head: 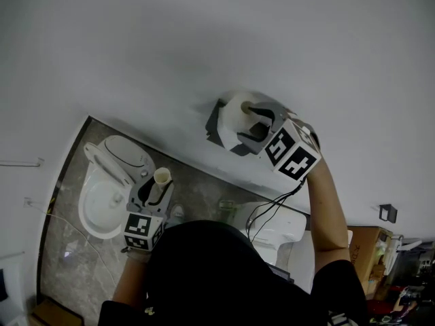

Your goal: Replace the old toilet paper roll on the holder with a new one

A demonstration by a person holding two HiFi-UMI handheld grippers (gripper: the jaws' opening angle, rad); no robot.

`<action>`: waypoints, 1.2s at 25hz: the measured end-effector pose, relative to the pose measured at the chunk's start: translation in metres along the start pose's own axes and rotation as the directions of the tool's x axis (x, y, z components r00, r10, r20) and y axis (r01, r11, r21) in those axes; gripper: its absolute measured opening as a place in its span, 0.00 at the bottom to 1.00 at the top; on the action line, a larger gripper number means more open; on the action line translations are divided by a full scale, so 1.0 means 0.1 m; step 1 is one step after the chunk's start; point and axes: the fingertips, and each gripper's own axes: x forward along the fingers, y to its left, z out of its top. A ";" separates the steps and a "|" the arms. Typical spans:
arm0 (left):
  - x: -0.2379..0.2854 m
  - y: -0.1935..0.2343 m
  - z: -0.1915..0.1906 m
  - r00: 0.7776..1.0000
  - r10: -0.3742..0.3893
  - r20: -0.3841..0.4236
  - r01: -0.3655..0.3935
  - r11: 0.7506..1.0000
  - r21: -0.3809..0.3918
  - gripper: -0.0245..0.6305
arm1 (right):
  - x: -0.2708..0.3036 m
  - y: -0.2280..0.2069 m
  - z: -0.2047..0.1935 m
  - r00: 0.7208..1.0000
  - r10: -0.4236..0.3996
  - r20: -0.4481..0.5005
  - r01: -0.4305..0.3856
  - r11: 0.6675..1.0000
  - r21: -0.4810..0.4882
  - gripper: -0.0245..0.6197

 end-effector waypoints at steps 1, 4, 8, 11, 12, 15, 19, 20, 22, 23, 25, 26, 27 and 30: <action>0.01 -0.02 0.01 1.000 -0.005 0.000 0.005 1.000 0.006 0.32 | -0.04 0.00 0.00 1.000 -0.007 0.019 0.007 1.000 0.012 0.45; 0.02 -0.08 0.06 1.000 -0.016 -0.002 0.016 1.000 0.020 0.32 | -0.19 0.03 -0.02 0.996 -0.029 0.085 0.023 0.997 0.069 0.45; 0.02 -0.22 0.13 0.999 -0.035 -0.007 0.036 0.999 0.040 0.32 | -0.45 0.08 -0.09 0.984 -0.079 0.161 0.056 0.988 0.142 0.45; 0.05 -0.36 0.18 0.998 -0.063 -0.014 0.064 0.996 0.060 0.32 | -0.61 0.12 -0.21 0.973 -0.126 0.196 0.086 0.976 0.201 0.44; 0.06 -0.41 0.19 0.997 -0.074 -0.017 0.075 0.995 0.066 0.32 | -0.65 0.15 -0.27 0.969 -0.144 0.203 0.097 0.970 0.222 0.42; 0.09 -0.58 0.21 0.994 -0.109 -0.028 0.111 0.990 0.086 0.32 | -0.79 0.24 -0.47 0.957 -0.197 0.213 0.130 0.948 0.290 0.34; 0.14 -0.80 0.23 0.987 -0.152 -0.043 0.156 0.982 0.109 0.32 | -0.99 0.40 -0.74 0.935 -0.264 0.236 0.157 0.907 0.391 0.26; 0.16 -0.85 0.23 0.985 -0.163 -0.049 0.168 0.979 0.115 0.32 | -1.05 0.43 -0.80 0.926 -0.288 0.245 0.166 0.892 0.421 0.22; 0.19 -0.96 0.23 0.981 -0.184 -0.067 0.192 0.972 0.135 0.32 | -1.18 0.50 -0.93 0.904 -0.340 0.259 0.185 0.857 0.481 0.15; 0.20 -1.01 0.24 0.978 -0.194 -0.079 0.204 0.968 0.145 0.32 | -1.25 0.53 -0.99 0.893 -0.366 0.261 0.195 0.838 0.509 0.12; 0.23 -1.13 0.24 0.971 -0.221 -0.092 0.233 0.959 0.159 0.32 | -1.37 0.61 -1.11 0.873 -0.413 0.259 0.213 0.801 0.559 0.08; 0.25 -1.19 0.24 0.968 -0.236 -0.091 0.248 0.956 0.159 0.32 | -1.43 0.65 -1.18 0.865 -0.432 0.256 0.220 0.784 0.580 0.05; 0.27 -1.25 0.24 0.964 -0.251 -0.086 0.261 0.953 0.156 0.32 | -1.47 0.70 -1.24 0.858 -0.447 0.254 0.223 0.769 0.600 0.05; 0.32 -1.40 0.26 0.956 -0.283 -0.080 0.293 0.942 0.162 0.32 | -1.56 0.88 -1.39 0.848 -0.472 0.242 0.223 0.731 0.645 0.04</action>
